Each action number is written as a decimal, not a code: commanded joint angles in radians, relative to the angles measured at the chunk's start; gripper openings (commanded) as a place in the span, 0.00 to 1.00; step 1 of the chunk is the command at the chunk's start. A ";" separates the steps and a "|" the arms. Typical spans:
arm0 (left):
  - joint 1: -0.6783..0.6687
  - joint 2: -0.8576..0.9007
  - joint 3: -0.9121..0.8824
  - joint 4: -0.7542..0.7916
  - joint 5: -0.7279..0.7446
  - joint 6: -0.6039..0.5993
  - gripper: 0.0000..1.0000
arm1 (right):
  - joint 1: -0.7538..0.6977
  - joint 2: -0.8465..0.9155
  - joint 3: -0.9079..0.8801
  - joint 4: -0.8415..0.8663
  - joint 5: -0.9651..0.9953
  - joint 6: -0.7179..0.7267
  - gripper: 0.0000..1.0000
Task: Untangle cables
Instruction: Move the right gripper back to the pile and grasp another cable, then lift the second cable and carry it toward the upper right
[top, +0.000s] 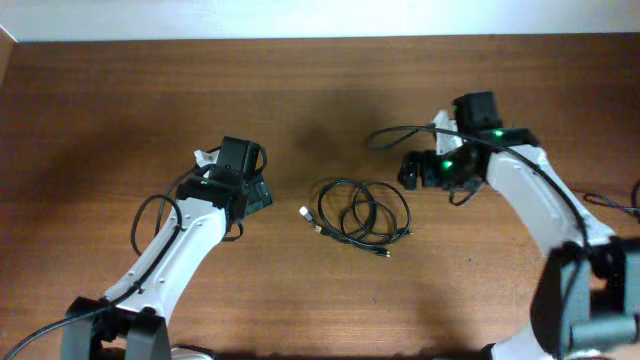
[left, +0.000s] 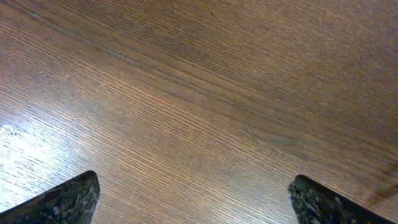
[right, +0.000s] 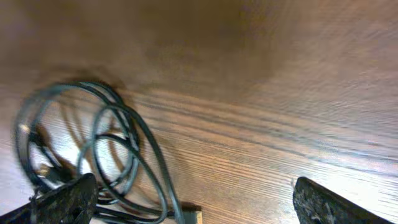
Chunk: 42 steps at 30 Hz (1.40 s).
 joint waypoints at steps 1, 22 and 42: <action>0.002 -0.001 -0.008 0.001 0.000 -0.010 0.99 | 0.017 0.085 0.013 -0.020 -0.008 -0.011 0.98; 0.002 -0.001 -0.008 0.001 0.000 -0.010 0.99 | 0.096 0.116 -0.152 0.078 -0.064 -0.019 0.62; 0.002 -0.001 -0.008 0.001 0.000 -0.010 0.99 | 0.092 0.109 -0.146 0.100 -0.133 -0.008 0.04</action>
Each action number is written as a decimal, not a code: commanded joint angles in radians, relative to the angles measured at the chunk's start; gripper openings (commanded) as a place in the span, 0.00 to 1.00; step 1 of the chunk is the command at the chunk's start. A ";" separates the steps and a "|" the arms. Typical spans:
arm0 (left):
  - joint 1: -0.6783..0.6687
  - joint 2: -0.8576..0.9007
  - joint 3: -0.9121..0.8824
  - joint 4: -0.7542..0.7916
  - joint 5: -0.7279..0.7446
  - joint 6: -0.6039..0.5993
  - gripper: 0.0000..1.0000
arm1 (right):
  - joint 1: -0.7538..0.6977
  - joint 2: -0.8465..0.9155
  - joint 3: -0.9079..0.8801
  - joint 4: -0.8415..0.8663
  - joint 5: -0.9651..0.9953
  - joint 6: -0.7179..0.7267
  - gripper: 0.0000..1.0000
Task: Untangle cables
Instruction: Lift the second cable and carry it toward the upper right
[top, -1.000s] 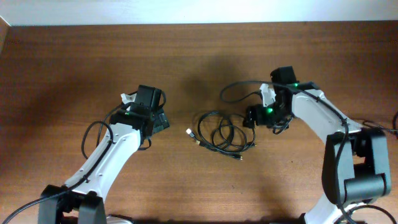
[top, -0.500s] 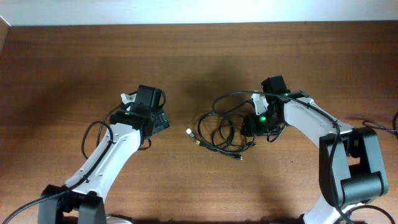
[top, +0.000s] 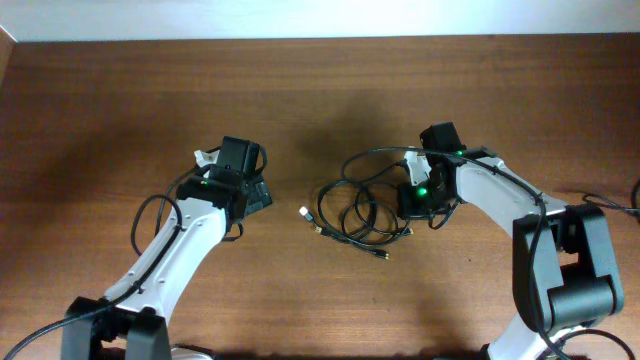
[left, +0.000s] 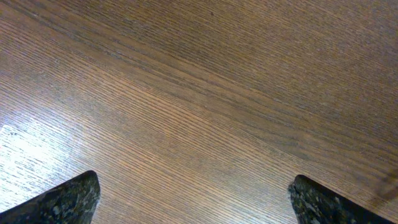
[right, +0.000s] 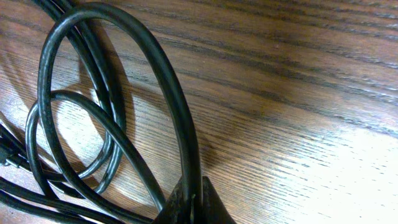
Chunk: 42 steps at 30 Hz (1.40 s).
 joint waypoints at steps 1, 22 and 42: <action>0.002 -0.001 -0.008 0.001 0.000 -0.010 0.99 | 0.004 -0.006 -0.001 0.002 -0.096 0.003 0.04; 0.002 -0.001 -0.008 0.001 0.000 -0.010 0.99 | 0.005 -0.312 0.503 -0.325 -0.257 -0.027 0.04; 0.002 -0.001 -0.008 0.001 0.000 -0.010 0.99 | 0.005 -0.540 0.648 -0.320 -0.256 -0.027 0.04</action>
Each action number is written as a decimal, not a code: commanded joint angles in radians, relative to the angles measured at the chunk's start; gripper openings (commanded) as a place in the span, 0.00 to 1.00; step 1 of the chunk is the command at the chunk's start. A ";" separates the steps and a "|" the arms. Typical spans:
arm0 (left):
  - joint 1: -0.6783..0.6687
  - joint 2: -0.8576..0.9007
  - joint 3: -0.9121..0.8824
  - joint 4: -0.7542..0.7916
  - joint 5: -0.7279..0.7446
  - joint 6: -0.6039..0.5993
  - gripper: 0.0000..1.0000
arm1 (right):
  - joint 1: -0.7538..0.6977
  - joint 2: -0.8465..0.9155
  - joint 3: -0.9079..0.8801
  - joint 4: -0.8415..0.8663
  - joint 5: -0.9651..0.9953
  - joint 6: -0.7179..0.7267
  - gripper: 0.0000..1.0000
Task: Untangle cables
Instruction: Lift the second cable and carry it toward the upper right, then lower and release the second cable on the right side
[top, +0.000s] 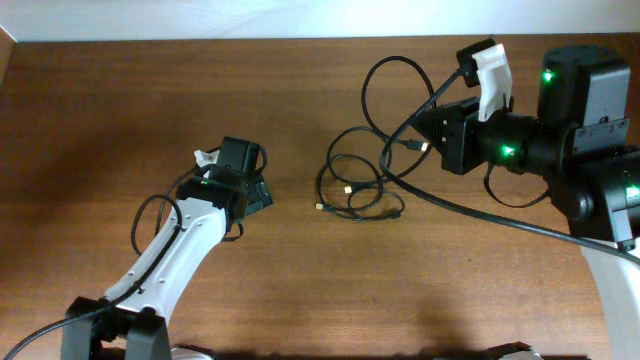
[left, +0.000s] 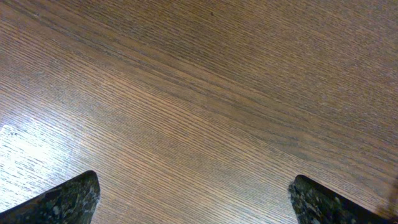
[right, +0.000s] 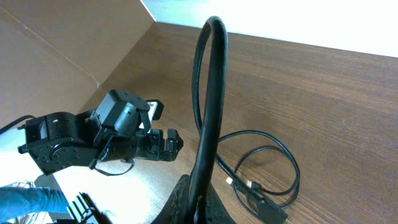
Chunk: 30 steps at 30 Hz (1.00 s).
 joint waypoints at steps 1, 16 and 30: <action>0.002 -0.001 -0.008 0.001 0.000 -0.010 0.99 | 0.005 -0.015 0.016 0.020 -0.019 -0.011 0.04; 0.002 -0.001 -0.008 0.001 0.000 -0.010 0.99 | 0.004 -0.032 0.017 0.216 0.369 0.026 0.04; 0.002 -0.001 -0.008 0.001 0.000 -0.010 0.99 | 0.004 -0.031 0.017 0.328 0.820 0.026 0.04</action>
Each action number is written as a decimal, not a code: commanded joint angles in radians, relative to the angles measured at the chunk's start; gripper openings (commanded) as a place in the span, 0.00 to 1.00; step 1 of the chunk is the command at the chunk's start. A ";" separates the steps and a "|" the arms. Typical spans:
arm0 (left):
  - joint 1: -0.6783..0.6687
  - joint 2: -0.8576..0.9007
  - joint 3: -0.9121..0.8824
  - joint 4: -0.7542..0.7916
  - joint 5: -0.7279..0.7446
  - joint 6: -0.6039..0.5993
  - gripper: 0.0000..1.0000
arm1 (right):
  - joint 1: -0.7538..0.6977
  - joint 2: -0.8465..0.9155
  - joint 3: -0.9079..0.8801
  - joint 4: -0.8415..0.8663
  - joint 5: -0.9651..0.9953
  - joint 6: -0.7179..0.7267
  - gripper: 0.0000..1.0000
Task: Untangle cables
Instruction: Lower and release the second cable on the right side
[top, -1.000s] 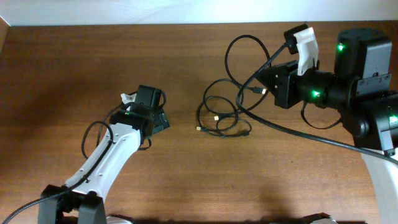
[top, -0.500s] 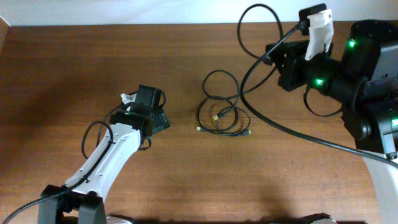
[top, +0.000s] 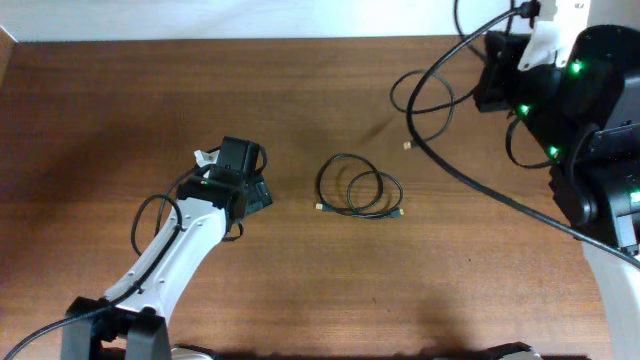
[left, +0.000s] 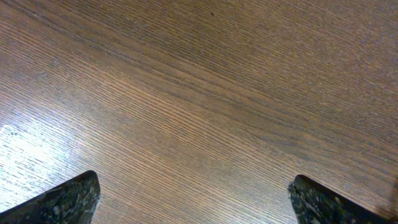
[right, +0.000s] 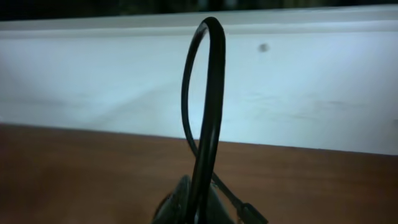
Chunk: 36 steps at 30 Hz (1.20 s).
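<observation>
One black cable (top: 349, 190) lies coiled on the wooden table (top: 120, 100) at its middle, with a plug at each end. A second black cable (right: 208, 93) hangs from my right gripper (right: 198, 202), which is shut on it high above the table's far right. In the overhead view its loop dangles left of the arm, with a tan plug end (top: 407, 146) just over the wood. My left gripper (left: 196, 202) stands open over bare wood, its fingertips (left: 68, 199) wide apart, left of the coil.
A white wall (right: 298, 81) runs behind the table's far edge. The right arm's own thick wiring (top: 500, 195) sweeps across the right side of the overhead view. The left arm (top: 170, 250) reaches in from the front left.
My right gripper has gone further up and to the far right with its cable. That cable now hangs apart from the coil, which has settled as a smaller bundle on the table. The left arm is still.
Both cables lay tangled in one bundle with my right gripper open beside it. Then the gripper was down at the bundle, shut on a loop. Then it held that loop high, still trailing into the bundle. Now the two cables are separate.
</observation>
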 joint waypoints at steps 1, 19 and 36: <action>0.002 -0.001 -0.008 0.002 0.000 -0.010 0.99 | 0.004 -0.019 0.016 0.008 0.229 0.010 0.04; 0.002 -0.001 -0.008 0.002 0.000 -0.010 0.99 | -0.097 0.011 0.016 -0.006 0.466 -0.035 0.04; 0.002 -0.001 -0.008 0.002 0.000 -0.010 0.99 | -0.356 0.183 0.016 0.008 0.350 -0.035 0.04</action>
